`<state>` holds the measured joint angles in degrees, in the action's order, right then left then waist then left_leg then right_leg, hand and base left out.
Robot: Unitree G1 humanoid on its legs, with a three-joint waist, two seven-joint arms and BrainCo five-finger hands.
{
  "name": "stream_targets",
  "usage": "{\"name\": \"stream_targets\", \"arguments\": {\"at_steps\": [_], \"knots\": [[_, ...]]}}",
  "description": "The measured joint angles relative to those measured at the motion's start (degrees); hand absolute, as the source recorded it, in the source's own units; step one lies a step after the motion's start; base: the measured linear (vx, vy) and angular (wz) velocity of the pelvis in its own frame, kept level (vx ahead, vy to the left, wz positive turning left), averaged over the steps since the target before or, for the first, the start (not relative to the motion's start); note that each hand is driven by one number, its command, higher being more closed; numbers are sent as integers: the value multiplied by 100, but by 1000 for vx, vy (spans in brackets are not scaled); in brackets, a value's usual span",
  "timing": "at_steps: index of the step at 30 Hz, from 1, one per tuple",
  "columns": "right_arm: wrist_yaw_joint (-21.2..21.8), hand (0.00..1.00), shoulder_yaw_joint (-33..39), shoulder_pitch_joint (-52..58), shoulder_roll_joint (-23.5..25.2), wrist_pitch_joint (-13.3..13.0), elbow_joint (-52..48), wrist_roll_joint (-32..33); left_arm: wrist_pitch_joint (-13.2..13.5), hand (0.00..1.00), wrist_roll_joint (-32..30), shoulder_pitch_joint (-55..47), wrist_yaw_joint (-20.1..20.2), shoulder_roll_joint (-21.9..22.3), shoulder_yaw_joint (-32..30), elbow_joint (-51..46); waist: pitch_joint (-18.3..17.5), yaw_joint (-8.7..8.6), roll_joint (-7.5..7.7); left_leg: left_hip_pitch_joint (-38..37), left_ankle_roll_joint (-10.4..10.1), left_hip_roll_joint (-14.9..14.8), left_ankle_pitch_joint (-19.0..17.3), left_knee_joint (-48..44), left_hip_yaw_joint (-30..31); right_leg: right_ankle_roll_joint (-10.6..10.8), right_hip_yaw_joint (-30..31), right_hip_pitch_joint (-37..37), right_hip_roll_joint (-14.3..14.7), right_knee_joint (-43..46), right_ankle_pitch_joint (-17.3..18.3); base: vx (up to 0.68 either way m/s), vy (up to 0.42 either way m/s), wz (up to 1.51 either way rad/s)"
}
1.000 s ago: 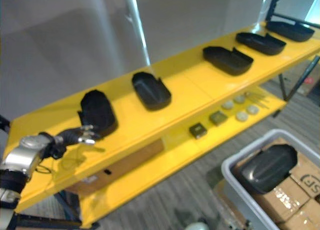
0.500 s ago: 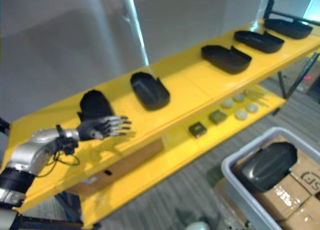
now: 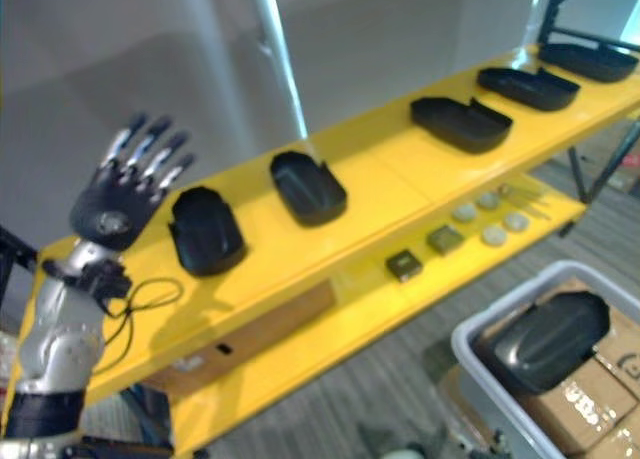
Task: Walk over and take plastic housings, then place them on the shelf
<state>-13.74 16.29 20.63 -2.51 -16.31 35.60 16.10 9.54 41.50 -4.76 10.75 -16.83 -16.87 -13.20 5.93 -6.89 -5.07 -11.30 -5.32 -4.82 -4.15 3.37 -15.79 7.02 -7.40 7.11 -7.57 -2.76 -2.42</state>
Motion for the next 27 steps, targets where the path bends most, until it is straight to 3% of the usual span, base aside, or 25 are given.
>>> {"name": "stream_targets", "arguments": {"at_steps": [1, 3, 4, 6, 9, 13, 19, 24, 27], "knots": [[-31, 0, 0, 20, 76, -78, -129, -5, 107, 0, -324, -232, -229, 225, -30, -52, -14, 18, 61, 17, 0, 0, 0, 0, 25, -5, -21, 1, 0, 0, 3, -5, -17, 22], [-164, 0, -12, 11, 322, -311, -598, -16, 484, 0, -1410, -1032, -1069, 889, 113, -135, -39, 274, 277, 32, 0, 8, 0, -2, 76, -13, -45, 11, -5, 0, 9, -12, -11, 12], [-192, 0, -23, -5, 360, -382, -671, -17, 534, 0, -1599, -1167, -1308, 999, 211, -135, -28, 322, 296, 36, 1, 17, 1, -3, 95, -14, -55, 19, -11, 0, 9, -23, 0, 15], [-328, 0, -123, -159, 421, -573, -848, -20, 787, 0, -2368, -1499, -2266, 1272, 608, -135, -24, 357, 394, 23, 11, 47, 5, -3, 153, -19, -116, 70, -40, 2, 14, -30, 3, 14], [-622, 0, -336, -302, 469, -914, -1087, -23, 1086, 0, -3449, -1533, -3278, 1436, 1135, -141, -14, 339, 409, 38, 37, 66, 14, 1, 265, -19, -195, 88, -75, 16, 26, -33, -6, 10], [-927, 0, -809, -284, 456, -1225, -1779, -453, 1388, 0, -3757, -1386, -3993, 1549, 1375, -145, 96, 306, 328, 48, 36, 46, 14, 0, 270, -8, -202, 74, -56, 16, 50, -16, -5, 0], [-1148, 0, -1307, -431, 357, -1273, -2171, -650, 1578, 0, -4297, -976, -4105, 1533, 1895, -150, 152, 309, 308, 144, 10, 21, 32, -11, 270, -16, -219, -25, -10, 18, 51, -1, -2, 1], [-1498, 0, -1544, -493, 358, -1275, -2754, -794, 1788, 0, -4479, -483, -3909, 1478, 2458, -151, 275, 306, 513, 141, -9, -21, -28, -104, 87, -19, -57, -116, 31, 50, 49, 20, -1, -14], [-1653, 0, -1569, -358, 347, -1234, -3386, -913, 1804, 0, -4415, -242, -3691, 1312, 2794, -151, 276, 231, 521, 116, -25, -60, -161, -251, -213, -20, 239, -232, 72, 97, 48, 27, 13, -48]]}}
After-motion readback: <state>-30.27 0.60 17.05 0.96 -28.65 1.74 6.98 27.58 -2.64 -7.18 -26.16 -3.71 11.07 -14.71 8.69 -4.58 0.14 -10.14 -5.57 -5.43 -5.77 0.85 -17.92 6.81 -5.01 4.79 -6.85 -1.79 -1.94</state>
